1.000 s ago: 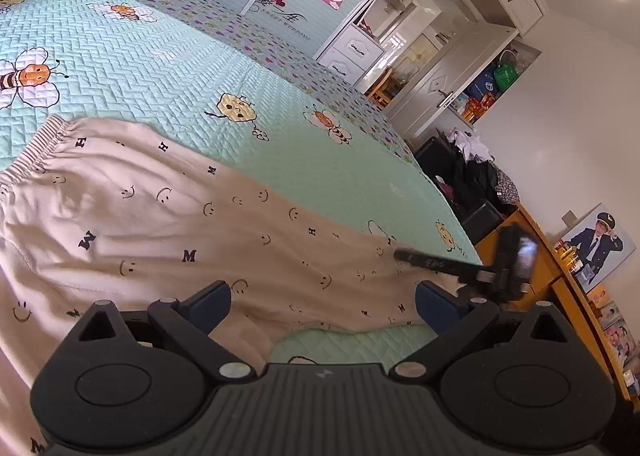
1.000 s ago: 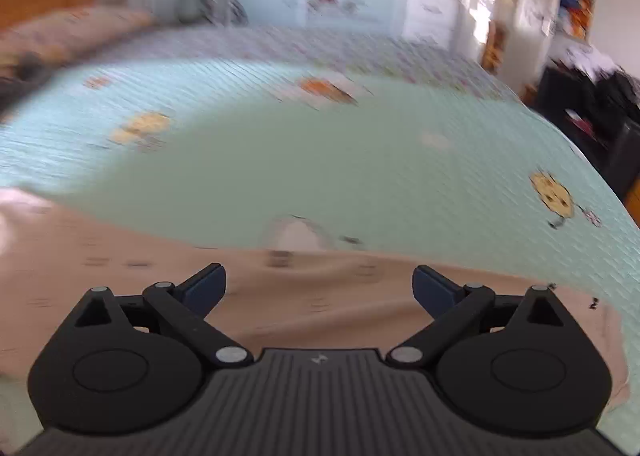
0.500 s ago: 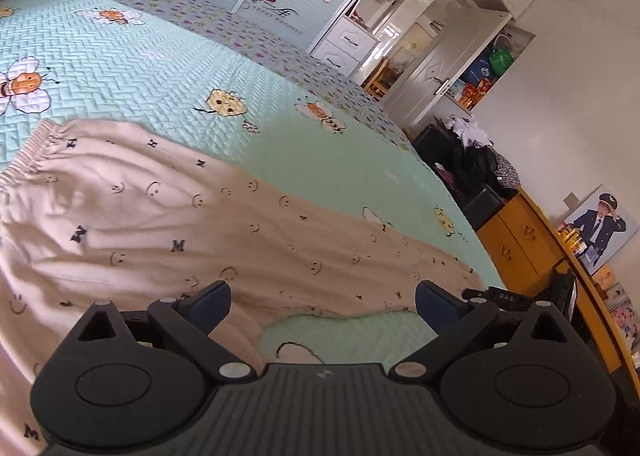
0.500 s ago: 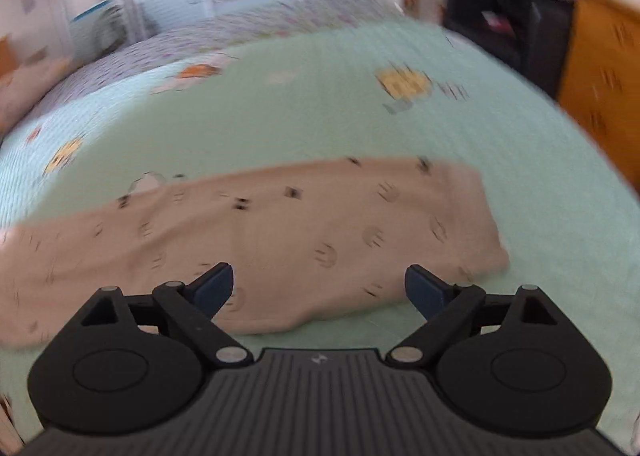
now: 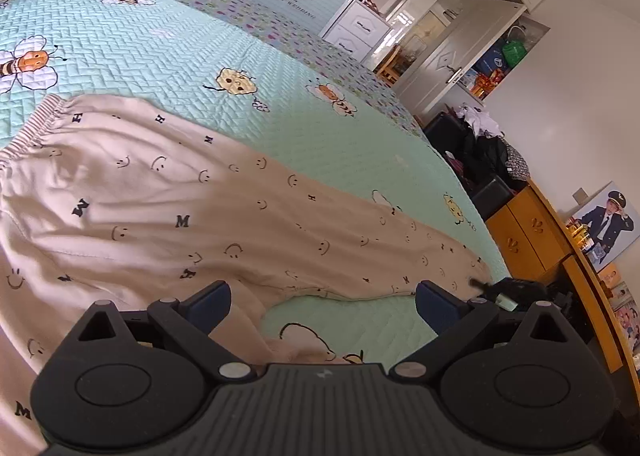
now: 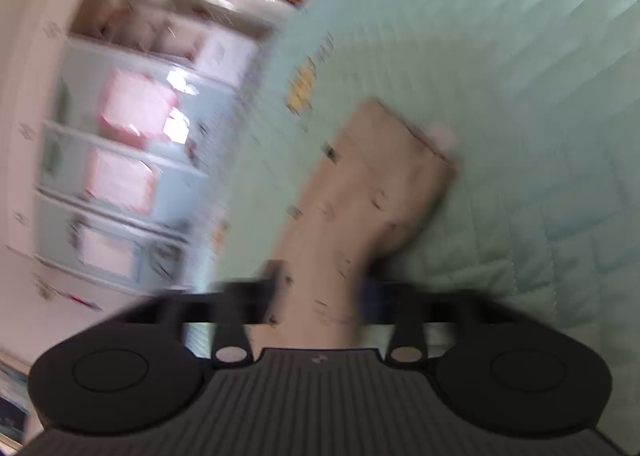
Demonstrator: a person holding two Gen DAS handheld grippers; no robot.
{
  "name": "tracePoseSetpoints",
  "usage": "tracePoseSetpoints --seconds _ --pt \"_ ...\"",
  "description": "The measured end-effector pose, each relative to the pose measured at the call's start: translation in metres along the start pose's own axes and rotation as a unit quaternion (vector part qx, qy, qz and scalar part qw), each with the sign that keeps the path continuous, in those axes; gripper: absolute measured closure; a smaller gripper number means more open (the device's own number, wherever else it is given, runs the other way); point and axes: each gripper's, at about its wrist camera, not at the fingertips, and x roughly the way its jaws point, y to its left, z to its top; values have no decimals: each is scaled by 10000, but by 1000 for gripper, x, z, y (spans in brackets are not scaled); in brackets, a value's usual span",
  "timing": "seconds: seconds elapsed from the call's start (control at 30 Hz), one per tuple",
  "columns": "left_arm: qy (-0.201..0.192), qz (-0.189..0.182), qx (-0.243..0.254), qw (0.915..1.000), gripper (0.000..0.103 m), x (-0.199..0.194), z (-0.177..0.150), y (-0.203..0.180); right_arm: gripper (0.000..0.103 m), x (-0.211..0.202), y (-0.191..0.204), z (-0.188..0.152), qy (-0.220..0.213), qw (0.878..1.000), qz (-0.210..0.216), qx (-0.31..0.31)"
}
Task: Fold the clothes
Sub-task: 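Grasp the pant leg cuff with the right tool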
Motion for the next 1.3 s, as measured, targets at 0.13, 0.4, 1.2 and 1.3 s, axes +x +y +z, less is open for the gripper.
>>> tracePoseSetpoints --seconds 0.13,0.4,1.2,1.3 --pt "-63 85 4 9999 4 -8 3 4 100 -18 2 -10 -159 9996 -49 -232" --pt "5 -22 -11 10000 4 -4 0 -1 98 -47 -29 -7 -101 9992 -261 -288" --pt "37 381 100 9992 4 -7 4 -6 46 -45 -42 74 150 9968 284 -730" --pt "21 414 160 9990 4 -9 5 -8 47 -56 -48 78 246 9965 399 -687"
